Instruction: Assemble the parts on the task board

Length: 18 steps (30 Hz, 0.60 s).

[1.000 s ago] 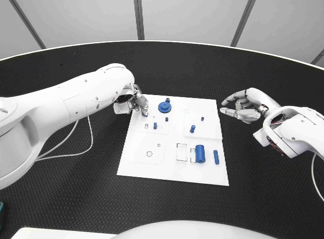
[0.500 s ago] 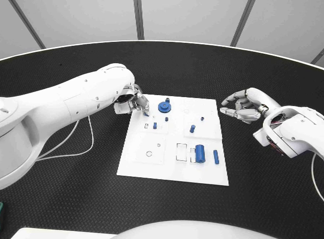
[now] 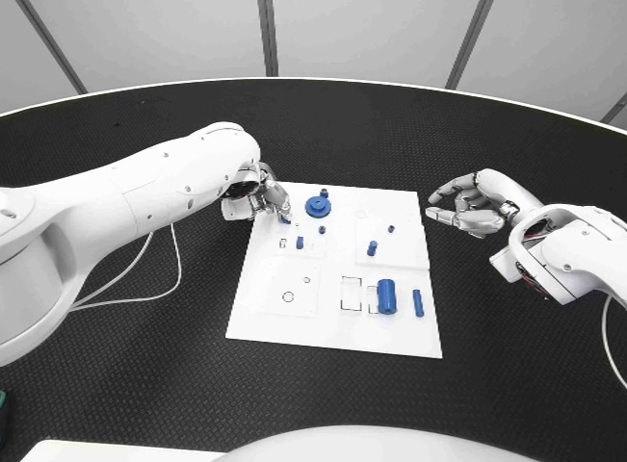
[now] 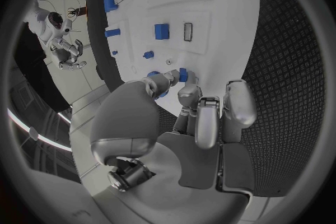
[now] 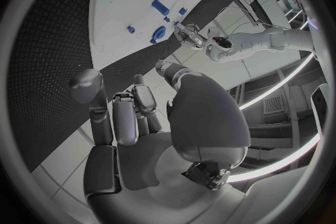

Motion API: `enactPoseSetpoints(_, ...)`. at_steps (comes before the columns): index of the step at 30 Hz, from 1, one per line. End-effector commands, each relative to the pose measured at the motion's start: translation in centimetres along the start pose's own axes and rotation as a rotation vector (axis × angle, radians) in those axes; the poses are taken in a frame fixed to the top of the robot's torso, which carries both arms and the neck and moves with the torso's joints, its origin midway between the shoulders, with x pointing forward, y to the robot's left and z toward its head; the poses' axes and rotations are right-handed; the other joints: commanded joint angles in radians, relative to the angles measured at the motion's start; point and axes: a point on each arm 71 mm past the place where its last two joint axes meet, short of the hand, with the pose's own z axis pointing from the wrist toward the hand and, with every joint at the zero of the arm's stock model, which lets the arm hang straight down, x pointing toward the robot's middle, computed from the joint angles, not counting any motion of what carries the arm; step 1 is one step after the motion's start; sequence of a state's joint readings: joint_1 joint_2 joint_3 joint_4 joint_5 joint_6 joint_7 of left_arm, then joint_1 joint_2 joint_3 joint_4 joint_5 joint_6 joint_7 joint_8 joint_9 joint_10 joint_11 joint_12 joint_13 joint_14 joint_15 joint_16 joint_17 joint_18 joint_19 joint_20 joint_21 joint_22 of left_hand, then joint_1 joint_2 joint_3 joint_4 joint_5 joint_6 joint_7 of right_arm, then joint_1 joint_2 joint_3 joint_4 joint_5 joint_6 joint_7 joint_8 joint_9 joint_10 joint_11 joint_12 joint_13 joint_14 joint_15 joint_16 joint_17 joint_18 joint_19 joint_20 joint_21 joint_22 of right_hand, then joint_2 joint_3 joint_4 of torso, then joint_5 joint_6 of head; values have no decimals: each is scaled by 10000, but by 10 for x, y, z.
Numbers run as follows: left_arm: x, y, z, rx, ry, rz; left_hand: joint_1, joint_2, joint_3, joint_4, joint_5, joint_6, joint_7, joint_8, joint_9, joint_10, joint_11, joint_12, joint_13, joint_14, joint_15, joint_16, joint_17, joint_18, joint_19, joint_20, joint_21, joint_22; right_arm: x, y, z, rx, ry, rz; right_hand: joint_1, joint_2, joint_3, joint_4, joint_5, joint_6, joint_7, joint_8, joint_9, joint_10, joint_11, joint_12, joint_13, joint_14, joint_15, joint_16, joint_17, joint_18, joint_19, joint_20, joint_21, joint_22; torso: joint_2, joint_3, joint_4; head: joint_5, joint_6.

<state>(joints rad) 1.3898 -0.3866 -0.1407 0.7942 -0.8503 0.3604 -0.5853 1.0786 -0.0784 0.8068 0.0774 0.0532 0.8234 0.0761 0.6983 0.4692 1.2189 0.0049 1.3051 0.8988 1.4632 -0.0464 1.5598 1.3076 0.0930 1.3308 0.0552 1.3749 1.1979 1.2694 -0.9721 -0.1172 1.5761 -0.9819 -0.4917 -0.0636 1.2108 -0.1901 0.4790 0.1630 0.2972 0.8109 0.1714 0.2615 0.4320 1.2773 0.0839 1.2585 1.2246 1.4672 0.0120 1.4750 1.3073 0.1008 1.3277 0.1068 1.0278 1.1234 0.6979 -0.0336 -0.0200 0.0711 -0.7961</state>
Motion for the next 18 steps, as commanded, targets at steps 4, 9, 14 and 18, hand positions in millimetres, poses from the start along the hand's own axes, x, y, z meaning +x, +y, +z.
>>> enactPoseSetpoints(4,0,3,0,-12,99,53,35,239,-32,182,-35,-105,-32,1035,2235,14,-25,-31,-20,1004,-77,32,2433,-86,-16,-70,-25,-30,0,0,0,3,3,-1,-11,-3,-10,38,41,-61,-20,49,-10,26,-24,20,2,595,-91,-57,862,165,35,-23,-40,-9,-1,-1,1,-6,-15)
enactPoseSetpoints(9,1,9,-3,-12,366,230,120,287,-119,231,-36,-168,-36,1124,2373,48,-28,13,72,994,-78,22,2408,-75,-55,-73,-62,-86,0,0,0,10,-3,-4,-11,-3,-10,38,41,-61,-20,49,-10,26,-24,20,2,595,-91,-57,862,165,35,-23,-40,-9,-17,3,10,-17,-27)
enactPoseSetpoints(14,-3,11,-12,68,521,473,233,295,-185,212,-35,-201,-51,1189,2478,101,-41,64,169,1007,-86,36,2445,-74,-61,-75,-69,-90,0,-1,0,13,-12,-6,-11,-3,-10,38,41,-61,-20,49,-10,26,-24,20,2,595,-91,-57,862,165,35,-23,-40,-9,-7,-2,4,-20,-35)
enactPoseSetpoints(18,-8,14,-22,148,449,590,257,292,-200,204,-35,-204,-55,1203,2499,101,-44,65,165,1007,-89,37,2446,-74,-62,-76,-71,-90,-1,-1,0,18,-20,-7,-11,-3,-10,38,41,-61,-20,49,-10,26,-24,20,2,595,-91,-57,862,165,35,-23,-40,-9,-10,-1,13,-35,-32)
